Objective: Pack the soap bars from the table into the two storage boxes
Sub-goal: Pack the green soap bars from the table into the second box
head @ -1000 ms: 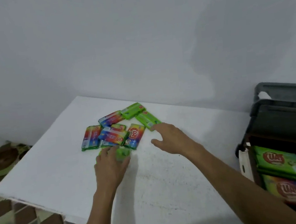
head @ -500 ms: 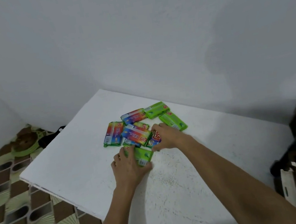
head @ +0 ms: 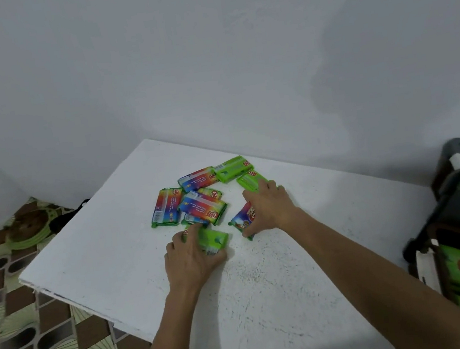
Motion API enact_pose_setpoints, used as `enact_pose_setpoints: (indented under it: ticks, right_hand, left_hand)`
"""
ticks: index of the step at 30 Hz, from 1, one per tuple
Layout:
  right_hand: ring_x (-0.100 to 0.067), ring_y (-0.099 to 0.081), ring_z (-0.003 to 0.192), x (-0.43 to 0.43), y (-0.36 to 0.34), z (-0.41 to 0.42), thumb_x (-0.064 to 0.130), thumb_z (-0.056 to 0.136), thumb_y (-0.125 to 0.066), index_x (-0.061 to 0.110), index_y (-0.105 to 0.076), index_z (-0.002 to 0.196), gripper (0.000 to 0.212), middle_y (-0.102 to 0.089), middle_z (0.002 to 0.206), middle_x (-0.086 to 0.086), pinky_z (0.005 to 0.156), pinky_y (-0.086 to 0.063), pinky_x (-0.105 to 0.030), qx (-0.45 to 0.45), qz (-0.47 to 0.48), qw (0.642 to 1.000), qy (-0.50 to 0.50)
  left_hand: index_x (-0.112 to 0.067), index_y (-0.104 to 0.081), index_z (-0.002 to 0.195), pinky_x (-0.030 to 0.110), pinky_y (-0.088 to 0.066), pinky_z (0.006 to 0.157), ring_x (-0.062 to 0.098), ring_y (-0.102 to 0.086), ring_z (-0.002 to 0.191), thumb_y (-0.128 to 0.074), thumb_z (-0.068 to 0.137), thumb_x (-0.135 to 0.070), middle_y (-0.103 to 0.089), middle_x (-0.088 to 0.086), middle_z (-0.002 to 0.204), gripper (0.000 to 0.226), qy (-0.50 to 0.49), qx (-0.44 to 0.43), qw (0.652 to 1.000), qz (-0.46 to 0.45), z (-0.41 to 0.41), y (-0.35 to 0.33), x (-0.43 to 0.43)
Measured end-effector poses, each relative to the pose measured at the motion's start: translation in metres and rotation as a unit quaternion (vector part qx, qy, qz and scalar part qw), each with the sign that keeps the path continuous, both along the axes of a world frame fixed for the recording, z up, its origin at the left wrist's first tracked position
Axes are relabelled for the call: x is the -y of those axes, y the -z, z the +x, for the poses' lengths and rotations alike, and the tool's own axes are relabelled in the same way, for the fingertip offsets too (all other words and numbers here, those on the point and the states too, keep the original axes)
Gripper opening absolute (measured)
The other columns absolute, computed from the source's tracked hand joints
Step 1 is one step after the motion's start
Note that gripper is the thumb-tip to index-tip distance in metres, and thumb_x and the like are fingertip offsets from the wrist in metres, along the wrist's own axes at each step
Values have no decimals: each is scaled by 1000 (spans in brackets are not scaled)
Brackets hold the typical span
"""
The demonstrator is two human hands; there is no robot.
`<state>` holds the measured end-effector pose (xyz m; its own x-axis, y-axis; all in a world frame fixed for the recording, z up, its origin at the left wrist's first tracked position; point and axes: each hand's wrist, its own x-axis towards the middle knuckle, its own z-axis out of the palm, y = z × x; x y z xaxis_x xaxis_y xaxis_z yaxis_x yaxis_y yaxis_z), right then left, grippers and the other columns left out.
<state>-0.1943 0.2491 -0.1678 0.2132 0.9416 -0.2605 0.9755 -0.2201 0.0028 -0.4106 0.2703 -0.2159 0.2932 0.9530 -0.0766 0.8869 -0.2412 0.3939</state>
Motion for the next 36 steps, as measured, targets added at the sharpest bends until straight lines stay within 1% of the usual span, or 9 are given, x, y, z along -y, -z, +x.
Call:
enact_pose_setpoints:
  ticks: [4, 7, 12, 15, 17, 20, 25, 30, 36]
  right_hand:
    - [-26, -56, 98, 20, -14, 12, 70, 69, -67, 28, -46, 92, 52, -52, 99, 1, 74, -37, -34, -37, 6, 999, -8]
    - [-21, -59, 89, 41, -25, 24, 66, 83, -56, 30, -51, 96, 39, -58, 93, 4, 66, -36, -30, -99, 44, 994, 30]
    - [-19, -64, 88, 79, -48, 42, 56, 91, -51, 28, -53, 100, 30, -68, 102, 4, 69, -48, -33, -230, 111, 961, 102]
    - [-21, -72, 86, 112, -61, 47, 39, 94, -59, 13, -53, 99, 27, -74, 100, -7, 71, -54, -36, -442, 189, 864, 153]
    - [-21, -73, 83, 135, -69, 52, 25, 93, -63, 8, -51, 102, 22, -74, 97, -10, 75, -56, -38, -530, 237, 793, 184]
    - [-21, -73, 85, 169, -83, 66, 13, 89, -68, 20, -47, 120, 38, -72, 104, -9, 70, -59, -36, -579, 274, 741, 201]
    - [-26, -71, 98, 234, -99, 98, 5, 84, -72, 43, -35, 136, 74, -63, 116, -11, 63, -59, -39, -586, 304, 721, 212]
    - [-21, -70, 91, 297, -108, 126, 1, 80, -74, 30, -55, 124, 56, -59, 118, -15, 60, -57, -34, -552, 373, 706, 240]
    - [-22, -71, 87, 369, -110, 150, 7, 85, -72, 23, -57, 115, 37, -63, 113, -18, 57, -58, -39, -501, 430, 689, 300]
  left_hand:
    - [-39, -41, 135, 39, -51, 88, 20, -54, 109, -73, 65, -63, -53, 3, 129, 81, -43, 192, 977, -88, -2, -13, 8]
    - [-40, -44, 135, 40, -50, 90, 16, -54, 108, -73, 79, -45, -51, -3, 128, 63, -74, 376, 908, -170, 2, -29, 19]
    - [-29, -51, 124, 46, -51, 94, 29, -58, 113, -41, 100, -28, -56, 12, 130, 26, -92, 627, 673, -382, 17, -59, 42]
    - [-16, -47, 138, 48, -48, 96, 40, -54, 122, -35, 99, -27, -57, 19, 134, 43, -65, 701, 555, -443, 30, -70, 57]
    - [-19, -42, 143, 47, -50, 94, 40, -58, 118, -34, 101, -22, -59, 17, 132, 43, -38, 701, 563, -436, 42, -76, 65]
    - [-22, -46, 137, 45, -56, 86, 33, -65, 108, -30, 101, -8, -67, 10, 120, 42, -3, 681, 619, -391, 66, -87, 81]
    - [-21, -51, 125, 45, -58, 83, 30, -68, 103, -22, 99, 0, -63, 14, 118, 44, 67, 618, 711, -328, 108, -97, 119]
    - [-14, -61, 104, 40, -59, 76, 25, -66, 97, -29, 99, -2, -63, 9, 109, 35, 108, 594, 739, -300, 152, -102, 158]
    - [-10, -55, 109, 33, -58, 72, 24, -68, 96, -57, 93, -3, -65, 9, 109, 17, 167, 566, 761, -268, 194, -103, 207]
